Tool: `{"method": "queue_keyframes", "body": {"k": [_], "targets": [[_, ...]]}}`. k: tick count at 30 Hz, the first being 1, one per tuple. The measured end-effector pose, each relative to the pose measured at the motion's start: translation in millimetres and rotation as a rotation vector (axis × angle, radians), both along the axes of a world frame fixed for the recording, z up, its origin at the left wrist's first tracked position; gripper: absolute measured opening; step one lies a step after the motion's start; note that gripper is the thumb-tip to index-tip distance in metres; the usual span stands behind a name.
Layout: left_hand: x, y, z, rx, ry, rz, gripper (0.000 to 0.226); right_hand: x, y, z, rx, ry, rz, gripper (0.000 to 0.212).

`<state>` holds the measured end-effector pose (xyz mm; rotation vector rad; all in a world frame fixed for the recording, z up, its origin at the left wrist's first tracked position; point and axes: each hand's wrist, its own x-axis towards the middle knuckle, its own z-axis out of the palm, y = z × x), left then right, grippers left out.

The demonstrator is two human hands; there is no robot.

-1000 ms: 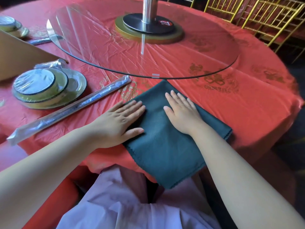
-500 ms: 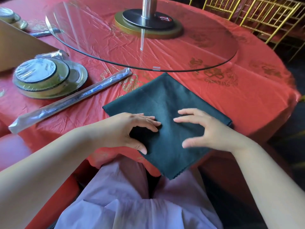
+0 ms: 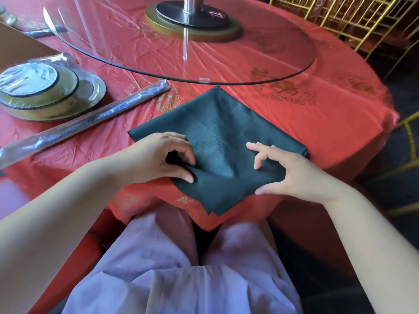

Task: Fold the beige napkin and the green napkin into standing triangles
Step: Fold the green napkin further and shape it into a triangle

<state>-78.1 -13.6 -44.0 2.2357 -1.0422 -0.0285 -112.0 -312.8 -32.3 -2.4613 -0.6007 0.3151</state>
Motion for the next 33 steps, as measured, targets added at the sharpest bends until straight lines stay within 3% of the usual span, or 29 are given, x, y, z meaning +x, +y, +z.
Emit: {"method": "queue_keyframes", "body": {"k": [7,11,20,25,33], "targets": [[0,2,0,-0.051,0.014,0.025,0.024,4,-3,-1,0.217,0.047,-0.094,0.019],[0,3,4,-0.058,0.044,0.011,0.017,6,-4,-2,0.368,0.072,-0.138,0.021],[5,2,9,-0.008,0.16,0.016,0.02,11,-7,3,0.308,0.097,-0.139,0.004],[14,1,16,0.041,0.281,0.056,0.021,16,-8,7,0.301,0.144,-0.146,0.005],[19,-4,27,0.14,0.223,0.152,0.013,24,-1,14,0.311,0.191,-0.172,0.015]]}}
